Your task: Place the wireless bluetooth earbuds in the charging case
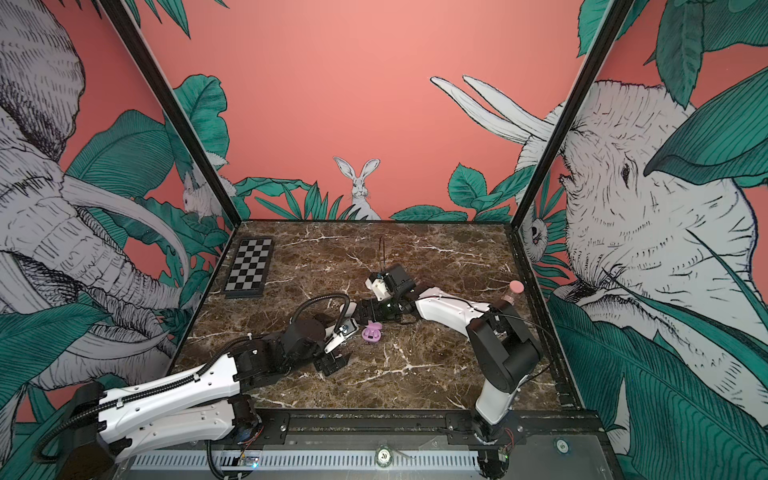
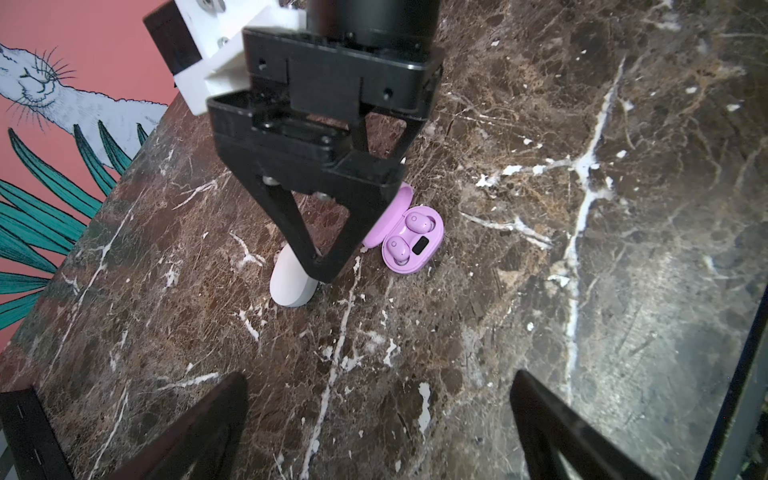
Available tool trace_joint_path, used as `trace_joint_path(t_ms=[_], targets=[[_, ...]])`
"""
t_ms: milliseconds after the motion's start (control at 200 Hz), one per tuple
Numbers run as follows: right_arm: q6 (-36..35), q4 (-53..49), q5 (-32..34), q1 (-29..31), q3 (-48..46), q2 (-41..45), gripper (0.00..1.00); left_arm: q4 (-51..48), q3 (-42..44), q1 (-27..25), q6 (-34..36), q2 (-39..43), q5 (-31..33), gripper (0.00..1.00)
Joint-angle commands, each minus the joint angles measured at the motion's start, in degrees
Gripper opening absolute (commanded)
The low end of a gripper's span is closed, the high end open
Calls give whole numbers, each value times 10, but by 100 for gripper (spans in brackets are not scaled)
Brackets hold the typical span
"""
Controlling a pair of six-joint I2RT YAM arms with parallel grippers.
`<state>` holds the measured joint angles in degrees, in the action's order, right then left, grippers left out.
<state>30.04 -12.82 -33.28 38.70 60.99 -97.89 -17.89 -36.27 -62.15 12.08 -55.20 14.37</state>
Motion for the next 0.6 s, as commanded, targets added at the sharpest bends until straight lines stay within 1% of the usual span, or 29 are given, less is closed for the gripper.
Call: trace_joint_path(t_ms=[0, 595], targets=[[-1, 8, -6, 4, -10, 5, 98, 5, 8, 3, 8, 9, -6, 99], [5, 15, -6, 20, -24, 26, 98, 5, 7, 3, 8, 10, -7, 99]])
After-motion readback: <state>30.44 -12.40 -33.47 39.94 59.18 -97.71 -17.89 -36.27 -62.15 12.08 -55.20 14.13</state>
